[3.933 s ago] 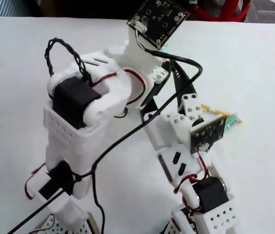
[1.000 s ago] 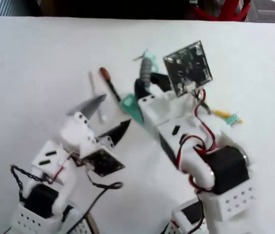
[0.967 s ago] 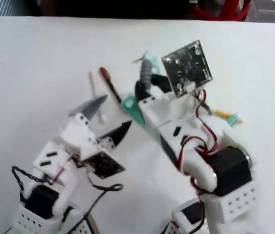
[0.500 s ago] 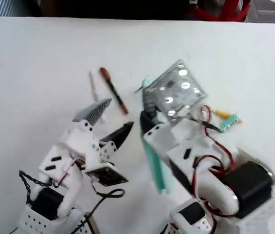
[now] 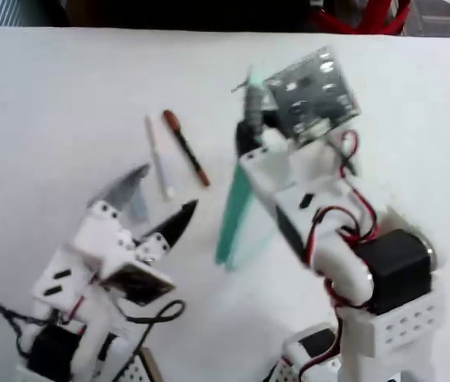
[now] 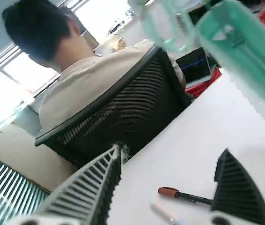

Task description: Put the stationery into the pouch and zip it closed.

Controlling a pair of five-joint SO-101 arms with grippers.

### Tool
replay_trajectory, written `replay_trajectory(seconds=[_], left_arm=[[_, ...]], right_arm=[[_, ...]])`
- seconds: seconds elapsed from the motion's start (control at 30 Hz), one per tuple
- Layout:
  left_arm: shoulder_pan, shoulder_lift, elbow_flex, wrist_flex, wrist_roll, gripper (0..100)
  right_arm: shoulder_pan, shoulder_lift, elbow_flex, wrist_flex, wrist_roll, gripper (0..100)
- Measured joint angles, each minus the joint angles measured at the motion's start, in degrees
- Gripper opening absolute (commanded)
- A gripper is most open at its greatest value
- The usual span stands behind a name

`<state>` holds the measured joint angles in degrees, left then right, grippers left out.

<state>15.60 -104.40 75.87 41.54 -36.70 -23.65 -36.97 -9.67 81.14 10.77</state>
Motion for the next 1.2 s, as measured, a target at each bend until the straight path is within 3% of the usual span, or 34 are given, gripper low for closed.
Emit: replay_trajectory(seconds=[0.2, 0.3, 0.47, 0.73, 1.03, 1.2], left_arm=[[-2.1, -0.4, -5.6, 10.5, 16.6, 32], [2.0, -0.4, -5.6, 15.7, 26.3, 32], [10.7, -0.4, -5.6, 16.4, 38.3, 32], [14.3, -0.4, -5.7, 14.5, 40.0, 31], [15.4, -0.5, -15.2, 21.2, 40.0, 31], [19.9, -0.4, -5.1, 12.4, 40.0, 31]], right_arm=[[2.3, 0.1, 0.0, -2.7, -2.5, 1.9], [3.3, 0.1, 0.0, -4.7, -3.0, 1.9], [7.2, 0.1, 0.0, -7.8, -9.3, 1.9], [9.4, 0.1, 4.8, -11.9, -12.5, 1.9], [9.6, 0.3, 17.9, -26.7, -12.5, 1.9], [9.5, 0.3, 18.3, -28.3, -15.4, 1.9]])
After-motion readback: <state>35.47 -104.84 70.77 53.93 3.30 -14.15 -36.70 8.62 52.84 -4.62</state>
